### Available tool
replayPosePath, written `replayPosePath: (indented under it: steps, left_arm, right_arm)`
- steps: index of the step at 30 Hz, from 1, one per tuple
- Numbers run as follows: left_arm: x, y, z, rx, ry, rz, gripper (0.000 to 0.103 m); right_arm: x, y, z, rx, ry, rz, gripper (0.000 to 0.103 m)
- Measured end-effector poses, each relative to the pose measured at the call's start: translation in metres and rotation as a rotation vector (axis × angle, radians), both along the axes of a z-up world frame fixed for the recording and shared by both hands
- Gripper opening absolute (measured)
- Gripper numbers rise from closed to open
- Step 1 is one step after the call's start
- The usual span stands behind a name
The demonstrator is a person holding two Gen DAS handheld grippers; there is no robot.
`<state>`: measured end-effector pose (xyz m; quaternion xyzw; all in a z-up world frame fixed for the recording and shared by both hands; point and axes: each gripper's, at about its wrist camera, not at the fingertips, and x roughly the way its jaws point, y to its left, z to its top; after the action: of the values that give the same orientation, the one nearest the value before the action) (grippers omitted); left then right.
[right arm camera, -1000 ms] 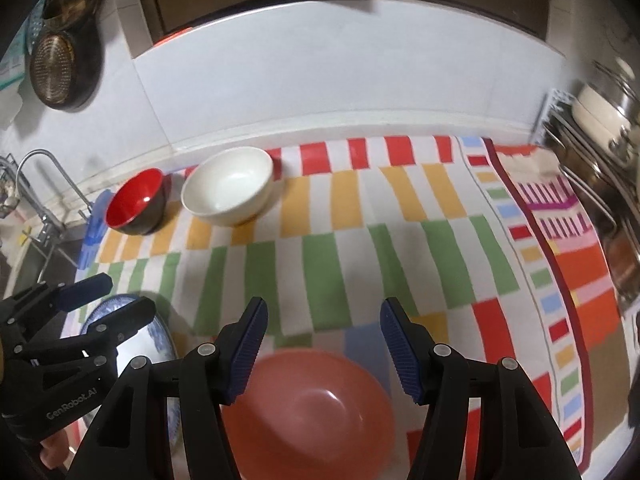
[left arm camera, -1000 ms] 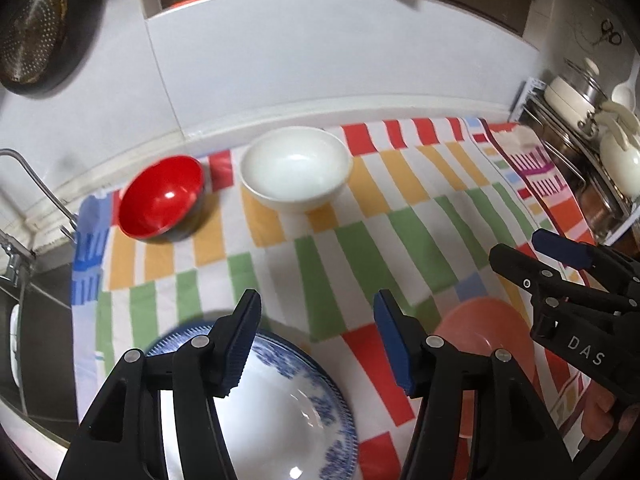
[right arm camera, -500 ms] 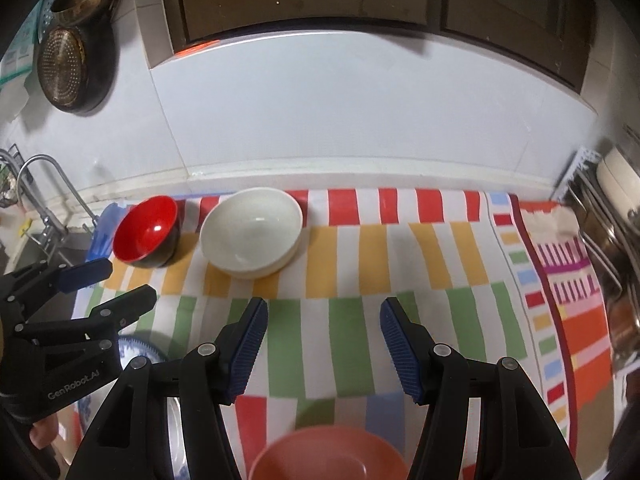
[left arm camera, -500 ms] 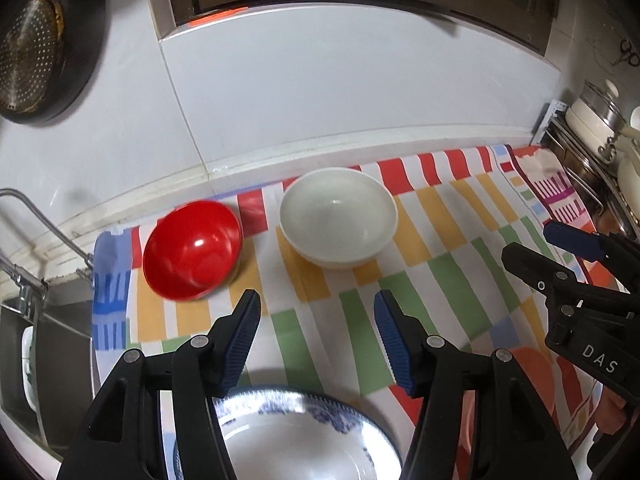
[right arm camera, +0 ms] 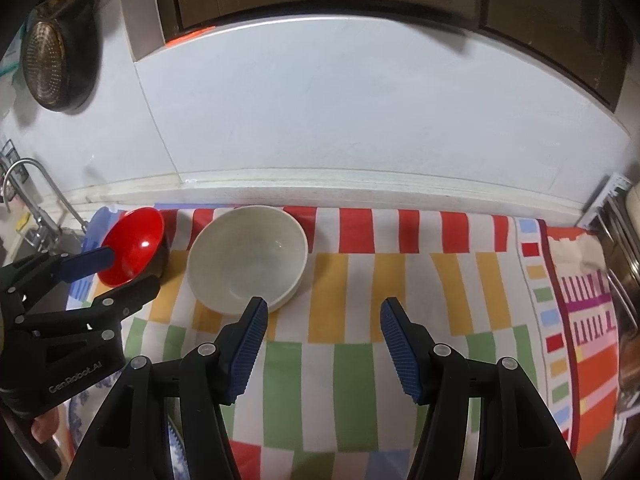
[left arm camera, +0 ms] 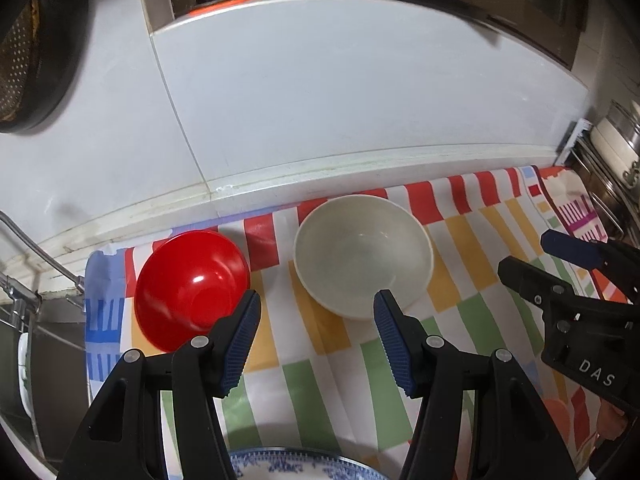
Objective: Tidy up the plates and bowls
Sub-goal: 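Move both grippers to the white bowl rim and close on it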
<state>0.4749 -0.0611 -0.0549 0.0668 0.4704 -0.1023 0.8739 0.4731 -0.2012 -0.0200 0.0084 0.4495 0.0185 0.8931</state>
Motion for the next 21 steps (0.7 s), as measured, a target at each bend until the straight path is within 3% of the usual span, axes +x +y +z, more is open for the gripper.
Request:
replayPosePath:
  steps: [9,21]
  left_arm:
    - [0.025,-0.001,-0.027,-0.015,0.044,0.037,0.056]
    - [0.060,-0.004,-0.059,0.024,0.104,0.051,0.048]
  right_arm:
    - [0.032,0.002,-0.017,0.012,0.027,0.041,0.059]
    - [0.064,0.007,-0.048,0.019,0.091,0.067,0.056]
